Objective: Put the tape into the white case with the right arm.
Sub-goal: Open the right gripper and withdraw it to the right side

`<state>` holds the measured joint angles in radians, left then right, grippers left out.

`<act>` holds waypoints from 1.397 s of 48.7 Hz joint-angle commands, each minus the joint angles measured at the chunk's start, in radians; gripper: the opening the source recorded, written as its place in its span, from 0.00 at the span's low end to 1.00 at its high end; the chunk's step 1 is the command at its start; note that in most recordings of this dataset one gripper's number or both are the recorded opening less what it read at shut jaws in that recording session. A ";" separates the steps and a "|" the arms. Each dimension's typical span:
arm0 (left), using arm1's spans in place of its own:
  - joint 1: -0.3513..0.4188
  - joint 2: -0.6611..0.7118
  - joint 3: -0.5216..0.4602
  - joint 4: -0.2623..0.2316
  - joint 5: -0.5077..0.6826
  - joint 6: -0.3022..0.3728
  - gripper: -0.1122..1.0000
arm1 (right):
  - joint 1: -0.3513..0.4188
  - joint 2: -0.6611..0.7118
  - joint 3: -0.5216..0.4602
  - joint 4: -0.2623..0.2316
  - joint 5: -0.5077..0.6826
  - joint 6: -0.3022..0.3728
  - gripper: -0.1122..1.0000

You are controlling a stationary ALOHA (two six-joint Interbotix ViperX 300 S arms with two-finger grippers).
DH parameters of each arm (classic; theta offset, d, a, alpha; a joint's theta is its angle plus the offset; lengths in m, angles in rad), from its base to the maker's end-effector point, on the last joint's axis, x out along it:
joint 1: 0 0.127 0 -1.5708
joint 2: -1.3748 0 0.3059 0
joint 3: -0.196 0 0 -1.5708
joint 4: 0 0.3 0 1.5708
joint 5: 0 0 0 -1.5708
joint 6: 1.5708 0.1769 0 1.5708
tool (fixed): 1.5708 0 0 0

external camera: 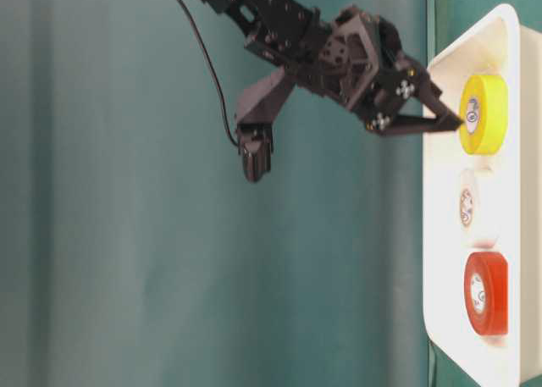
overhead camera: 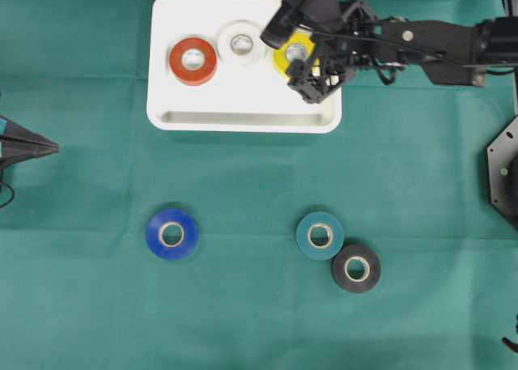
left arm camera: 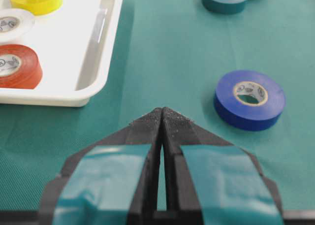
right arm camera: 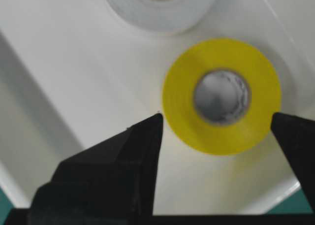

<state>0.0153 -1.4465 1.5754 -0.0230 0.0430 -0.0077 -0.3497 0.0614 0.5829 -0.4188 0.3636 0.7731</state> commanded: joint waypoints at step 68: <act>0.003 0.009 -0.012 -0.002 -0.005 0.002 0.10 | 0.104 -0.615 0.575 -0.002 -0.173 0.003 0.71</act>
<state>0.0169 -1.4465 1.5754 -0.0245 0.0430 -0.0061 -0.2730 -0.5292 1.1551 -0.4172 0.2056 0.7793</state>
